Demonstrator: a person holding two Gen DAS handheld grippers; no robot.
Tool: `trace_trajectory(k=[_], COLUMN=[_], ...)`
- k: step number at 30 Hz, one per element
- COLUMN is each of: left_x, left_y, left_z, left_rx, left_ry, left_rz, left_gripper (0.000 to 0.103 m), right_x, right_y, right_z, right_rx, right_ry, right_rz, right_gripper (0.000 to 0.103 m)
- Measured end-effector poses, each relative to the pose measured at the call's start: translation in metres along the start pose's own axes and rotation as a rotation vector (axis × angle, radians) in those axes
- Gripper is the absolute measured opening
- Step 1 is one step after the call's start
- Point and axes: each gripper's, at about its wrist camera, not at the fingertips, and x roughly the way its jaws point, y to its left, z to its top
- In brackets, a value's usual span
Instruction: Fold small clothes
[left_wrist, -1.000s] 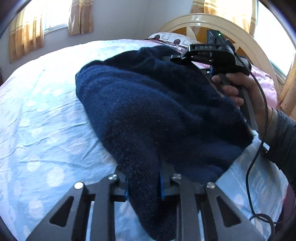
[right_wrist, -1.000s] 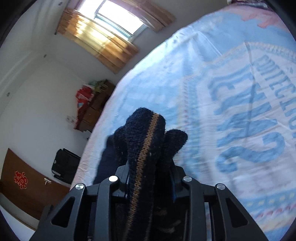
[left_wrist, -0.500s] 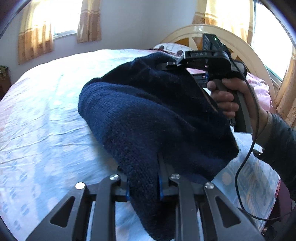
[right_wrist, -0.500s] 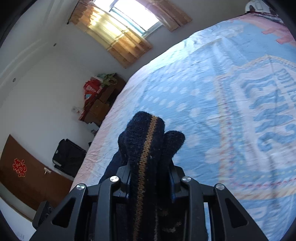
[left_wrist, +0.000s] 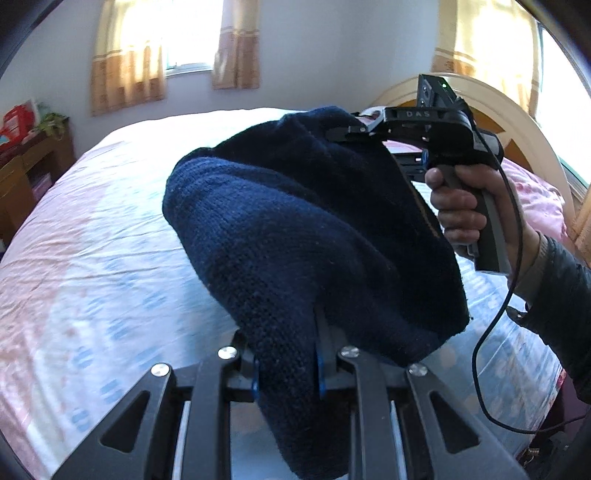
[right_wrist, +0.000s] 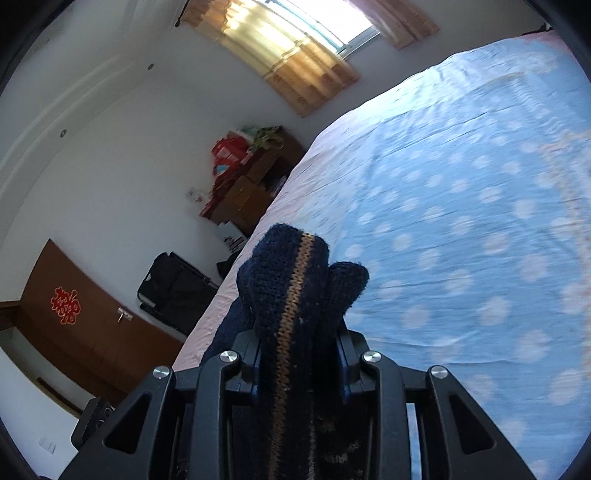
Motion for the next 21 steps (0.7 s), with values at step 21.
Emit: trace_trajectory(k=[21], left_x=[-0.044], left_y=[0.043], left_z=[-0.050], left_rx=[-0.123], left_ry=[-0.025], left_rz=[0.111], left_gripper=[0.022], right_x=[0.120], right_y=[0.090], right_z=[-0.029], right_rx=[-0.082], right_ry=[0.145], right_rz=[0.065], right_gripper=[0.030])
